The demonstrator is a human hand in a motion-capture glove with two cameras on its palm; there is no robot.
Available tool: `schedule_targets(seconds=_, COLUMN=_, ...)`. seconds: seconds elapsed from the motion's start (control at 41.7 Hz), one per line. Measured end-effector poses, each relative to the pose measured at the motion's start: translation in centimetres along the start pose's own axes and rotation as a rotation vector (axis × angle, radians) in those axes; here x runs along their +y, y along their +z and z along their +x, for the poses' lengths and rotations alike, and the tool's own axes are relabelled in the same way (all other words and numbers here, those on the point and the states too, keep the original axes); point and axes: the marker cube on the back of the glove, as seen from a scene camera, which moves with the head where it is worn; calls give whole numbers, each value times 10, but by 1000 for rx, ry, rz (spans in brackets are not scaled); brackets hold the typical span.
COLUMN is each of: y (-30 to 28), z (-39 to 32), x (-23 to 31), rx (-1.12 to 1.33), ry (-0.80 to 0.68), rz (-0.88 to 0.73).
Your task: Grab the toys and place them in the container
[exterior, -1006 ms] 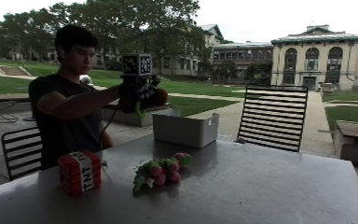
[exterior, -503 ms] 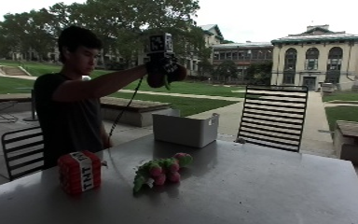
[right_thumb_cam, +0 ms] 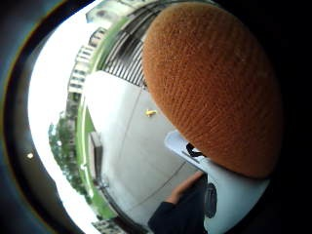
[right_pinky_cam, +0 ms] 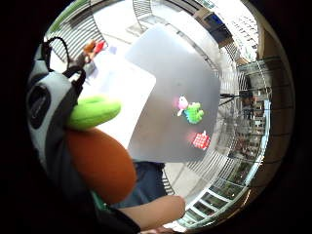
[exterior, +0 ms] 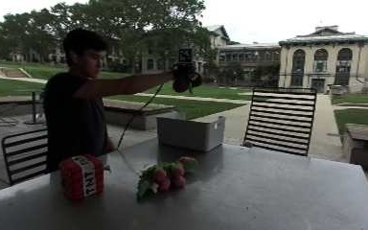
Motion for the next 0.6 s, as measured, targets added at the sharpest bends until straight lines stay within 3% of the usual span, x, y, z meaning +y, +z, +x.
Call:
schedule_targets(seconds=0.072, y=9, z=-25, x=-10, rx=-153, ry=186, rz=-37)
schedule_targets(seconds=0.287, y=30, z=-74, x=-25, rx=-315, ry=205, rz=-81)
schedule_targets(seconds=0.407, y=47, z=-72, x=-23, rx=-254, ry=126, rz=-142)
schedule_targets(seconds=0.599, y=57, z=-53, x=-23, rx=-206, ry=250, rz=-197)
